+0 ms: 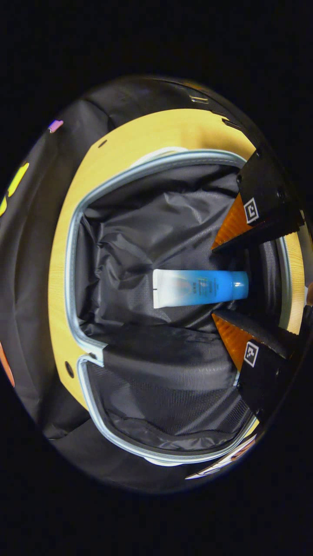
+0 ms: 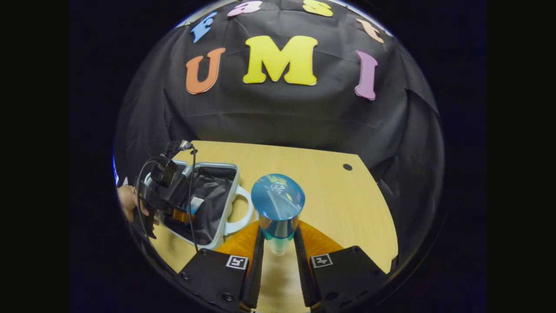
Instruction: First open the suitcase, pack the skin care products into it, and then close the suitcase.
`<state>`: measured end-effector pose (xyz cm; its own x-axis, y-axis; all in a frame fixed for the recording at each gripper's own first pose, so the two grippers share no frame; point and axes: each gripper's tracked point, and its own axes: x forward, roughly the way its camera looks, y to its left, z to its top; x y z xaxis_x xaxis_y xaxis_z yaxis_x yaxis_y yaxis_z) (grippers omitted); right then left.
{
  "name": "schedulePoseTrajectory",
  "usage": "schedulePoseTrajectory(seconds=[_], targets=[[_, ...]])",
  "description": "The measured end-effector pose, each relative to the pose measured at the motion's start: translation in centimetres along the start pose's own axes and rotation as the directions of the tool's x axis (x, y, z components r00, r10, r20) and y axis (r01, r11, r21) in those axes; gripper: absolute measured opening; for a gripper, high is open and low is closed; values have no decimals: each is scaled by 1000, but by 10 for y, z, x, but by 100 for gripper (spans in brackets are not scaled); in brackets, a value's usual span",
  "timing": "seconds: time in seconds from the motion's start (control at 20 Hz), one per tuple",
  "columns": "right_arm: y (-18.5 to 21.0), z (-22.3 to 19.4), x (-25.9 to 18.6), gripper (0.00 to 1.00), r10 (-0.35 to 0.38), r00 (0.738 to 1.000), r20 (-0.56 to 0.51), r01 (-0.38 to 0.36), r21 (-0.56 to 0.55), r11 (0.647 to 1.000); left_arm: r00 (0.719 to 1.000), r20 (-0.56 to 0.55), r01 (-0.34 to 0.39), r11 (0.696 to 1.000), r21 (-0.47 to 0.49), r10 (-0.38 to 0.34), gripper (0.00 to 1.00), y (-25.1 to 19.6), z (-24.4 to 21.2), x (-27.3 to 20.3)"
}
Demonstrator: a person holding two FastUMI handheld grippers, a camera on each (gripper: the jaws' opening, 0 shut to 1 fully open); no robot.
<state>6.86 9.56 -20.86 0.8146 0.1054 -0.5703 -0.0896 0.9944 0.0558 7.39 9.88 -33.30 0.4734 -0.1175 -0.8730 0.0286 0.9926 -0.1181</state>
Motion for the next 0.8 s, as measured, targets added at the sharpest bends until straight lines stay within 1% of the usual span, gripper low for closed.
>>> schedulePoseTrajectory(seconds=[0.05,0.1,0.15,0.25,0.35,0.45,0.5,0.55,0.6,0.65,0.75,0.8], targets=[[13,7,2,36,16,1000,1,-16,-7,1000,999,45,18,1000,12,-18,83,-2,3,-11],[27,14,6,34,36,999,-1,-36,-13,999,994,97,40,999,30,-43,83,-3,7,-22],[43,20,10,35,55,998,-5,-55,-19,998,987,151,50,998,45,-57,83,-2,8,-35],[77,27,21,36,105,994,-22,-105,-37,994,963,261,56,997,56,-69,84,6,6,-65],[114,24,33,36,163,985,-54,-166,-49,985,936,346,51,998,45,-64,83,23,-1,-88],[146,14,46,36,195,976,-97,-201,-58,978,911,409,60,998,7,-58,83,40,-16,-107],[159,8,53,36,205,971,-121,-214,-69,974,906,421,62,998,-16,-50,83,48,-24,-115],[171,-3,61,36,210,965,-155,-225,-86,971,907,421,36,999,-31,-19,83,62,-34,-116],[180,-15,70,36,202,960,-196,-224,-97,970,917,397,-17,999,-44,33,83,78,-48,-118],[186,-28,80,36,186,953,-240,-214,-98,972,921,380,-63,996,-63,82,83,94,-60,-121],[193,-56,94,36,164,923,-349,-206,-87,975,920,368,-96,989,-116,132,84,116,-77,-122],[195,-71,99,36,156,900,-407,-205,-80,975,919,366,-101,984,-145,149,83,126,-84,-124]])
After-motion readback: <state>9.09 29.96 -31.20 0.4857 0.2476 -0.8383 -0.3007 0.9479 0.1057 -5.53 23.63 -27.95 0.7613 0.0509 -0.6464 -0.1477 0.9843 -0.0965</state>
